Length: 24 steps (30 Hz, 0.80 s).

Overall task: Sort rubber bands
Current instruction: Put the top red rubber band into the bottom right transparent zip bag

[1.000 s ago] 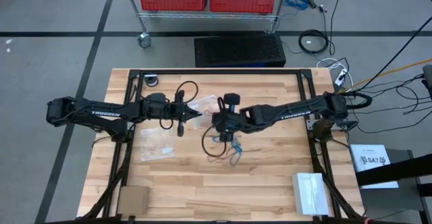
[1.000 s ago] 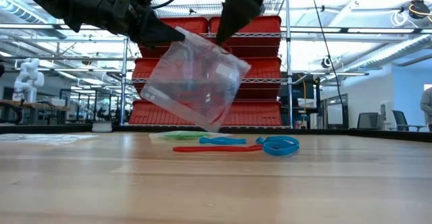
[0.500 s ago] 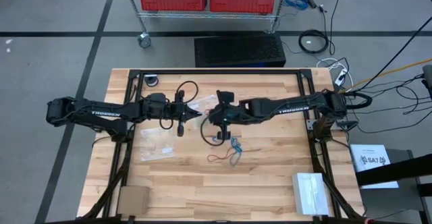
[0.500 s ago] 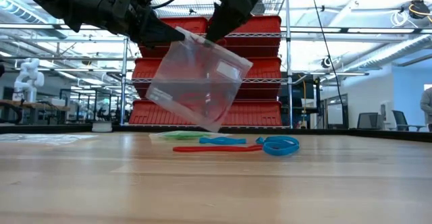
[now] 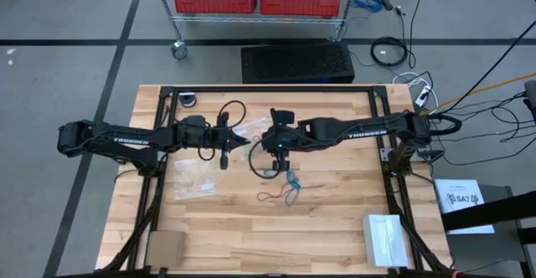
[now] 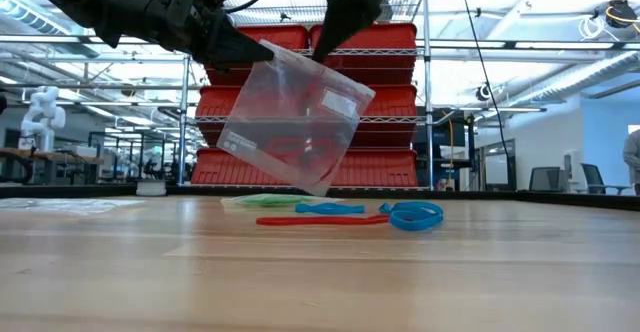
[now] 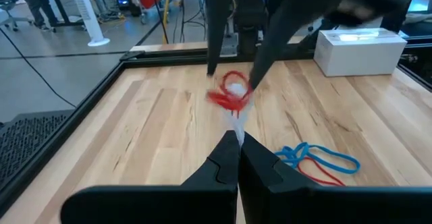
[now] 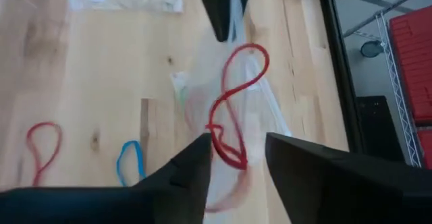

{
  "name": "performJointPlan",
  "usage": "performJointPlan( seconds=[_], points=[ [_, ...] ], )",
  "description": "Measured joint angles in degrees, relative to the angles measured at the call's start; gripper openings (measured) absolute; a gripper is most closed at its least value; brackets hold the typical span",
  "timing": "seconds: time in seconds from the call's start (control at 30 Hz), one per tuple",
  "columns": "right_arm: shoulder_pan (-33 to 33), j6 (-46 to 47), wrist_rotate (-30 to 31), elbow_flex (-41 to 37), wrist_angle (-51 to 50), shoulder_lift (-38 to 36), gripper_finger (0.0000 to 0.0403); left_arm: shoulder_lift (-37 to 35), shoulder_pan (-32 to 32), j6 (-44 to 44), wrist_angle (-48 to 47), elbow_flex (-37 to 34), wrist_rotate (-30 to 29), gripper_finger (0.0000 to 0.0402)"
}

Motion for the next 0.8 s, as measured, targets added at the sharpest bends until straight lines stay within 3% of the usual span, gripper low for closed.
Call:
performJointPlan(
  seconds=[0.33,0.43,0.53,0.63,0.73,0.8],
  points=[
    [1.6,-0.8,0.3,9.9,-11.3,0.0,0.0164,0.0,0.0,0.0,0.0,0.0,0.0,0.0002],
    [1.6,0.0,3.8,10.7,-17.9,0.0,0.0155,0.0,0.0,0.0,-0.1,0.0,0.0,0.0002],
    [1.6,2.6,7.6,10.5,-25.4,0.0,0.0127,0.0,0.0,0.0,-0.2,0.0,0.0,0.0002],
    [1.9,4.2,9.1,7.8,-27.3,-0.5,0.0075,0.0,0.0,0.0,-0.3,0.0,0.0,0.0002],
    [1.8,4.0,9.3,2.3,-23.2,-2.7,0.0015,0.0,0.0,0.0,-0.5,0.0,0.0,0.0002],
    [0.9,3.1,8.7,-2.8,-16.4,-5.2,0.0009,0.0,0.0,0.0,-0.9,0.0,0.0,0.0002]
  ],
)
